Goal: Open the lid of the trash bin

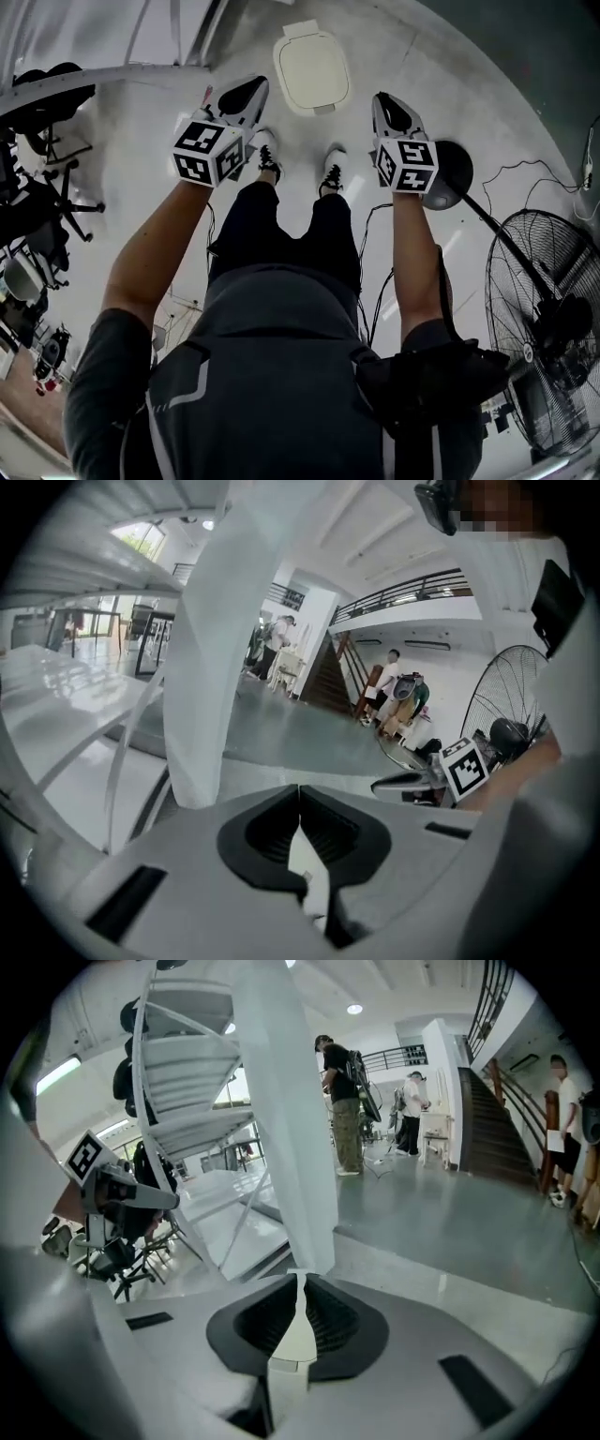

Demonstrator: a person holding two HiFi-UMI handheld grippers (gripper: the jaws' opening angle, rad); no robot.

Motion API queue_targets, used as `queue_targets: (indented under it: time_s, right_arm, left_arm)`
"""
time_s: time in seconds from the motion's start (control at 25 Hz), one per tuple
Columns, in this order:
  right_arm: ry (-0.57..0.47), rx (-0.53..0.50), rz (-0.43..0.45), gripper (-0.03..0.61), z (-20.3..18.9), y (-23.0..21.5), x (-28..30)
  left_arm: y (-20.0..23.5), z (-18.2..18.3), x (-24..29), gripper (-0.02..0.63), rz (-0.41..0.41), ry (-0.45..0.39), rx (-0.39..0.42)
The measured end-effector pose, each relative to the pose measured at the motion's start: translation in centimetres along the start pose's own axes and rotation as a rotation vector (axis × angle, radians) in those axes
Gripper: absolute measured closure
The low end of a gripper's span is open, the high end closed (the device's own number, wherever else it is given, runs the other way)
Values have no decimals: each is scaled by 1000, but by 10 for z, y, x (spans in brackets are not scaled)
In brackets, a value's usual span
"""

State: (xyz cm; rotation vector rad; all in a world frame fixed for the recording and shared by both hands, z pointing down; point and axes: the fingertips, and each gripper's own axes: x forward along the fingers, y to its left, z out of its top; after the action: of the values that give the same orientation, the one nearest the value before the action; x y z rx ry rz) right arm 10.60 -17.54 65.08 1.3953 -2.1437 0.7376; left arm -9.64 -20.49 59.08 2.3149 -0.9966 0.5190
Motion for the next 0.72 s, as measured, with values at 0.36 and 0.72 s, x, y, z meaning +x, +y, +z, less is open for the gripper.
queue_targets:
  time_s: [0.36,0.72]
  right_arm:
    - [152,-21,59,548,-96,21,61]
    - [244,-34,79,549,-167,26,111]
  left_arm:
    - [31,-104,32,532,75,151,-65]
    - [44,-163,54,581,93,176,-134]
